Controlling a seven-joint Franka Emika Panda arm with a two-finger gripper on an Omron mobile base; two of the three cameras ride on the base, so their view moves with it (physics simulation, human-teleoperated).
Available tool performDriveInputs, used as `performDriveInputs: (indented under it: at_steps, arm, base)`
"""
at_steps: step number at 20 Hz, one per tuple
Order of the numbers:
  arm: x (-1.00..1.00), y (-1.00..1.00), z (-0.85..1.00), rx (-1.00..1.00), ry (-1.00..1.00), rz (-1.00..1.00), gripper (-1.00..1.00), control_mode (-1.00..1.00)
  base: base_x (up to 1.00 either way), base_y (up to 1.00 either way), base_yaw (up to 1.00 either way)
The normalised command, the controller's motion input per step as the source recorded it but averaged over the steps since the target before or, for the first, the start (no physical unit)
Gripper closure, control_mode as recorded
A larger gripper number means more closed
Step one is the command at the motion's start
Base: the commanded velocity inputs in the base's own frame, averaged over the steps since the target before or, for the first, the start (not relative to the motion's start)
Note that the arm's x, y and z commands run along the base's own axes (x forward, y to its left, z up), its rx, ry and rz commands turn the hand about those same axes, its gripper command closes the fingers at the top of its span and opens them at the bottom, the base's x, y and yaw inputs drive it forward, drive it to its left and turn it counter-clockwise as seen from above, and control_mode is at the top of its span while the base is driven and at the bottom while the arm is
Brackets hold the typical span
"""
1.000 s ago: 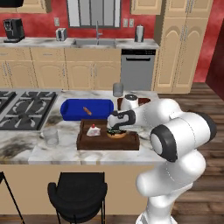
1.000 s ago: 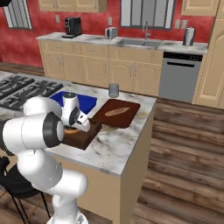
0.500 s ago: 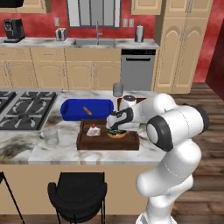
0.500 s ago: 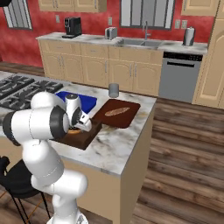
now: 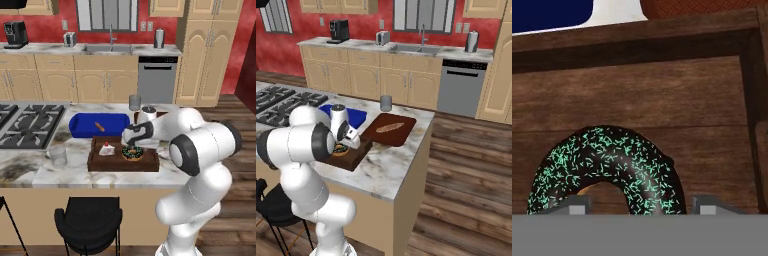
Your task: Take the cake and donut from the fridge and place them on the empty tray on the dining counter.
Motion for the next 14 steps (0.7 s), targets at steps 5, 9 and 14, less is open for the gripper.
performDriveInputs:
  at_steps: [5, 9, 14]
  arm:
    - [-0.34, -0.18, 0.73, 0.05, -0.02, 0.00, -1.00, -1.00]
    - [-0.53, -0.24, 1.00, 0.02, -0.09, 0.00, -1.00, -1.00]
    - [-0.64, -0.22, 1.00, 0.01, -0.06, 0.00, -1.00, -1.00]
  base:
    - [0.00, 0.00, 0.00]
    - [0.00, 0.00, 0.00]
    - [0.00, 0.00, 0.00]
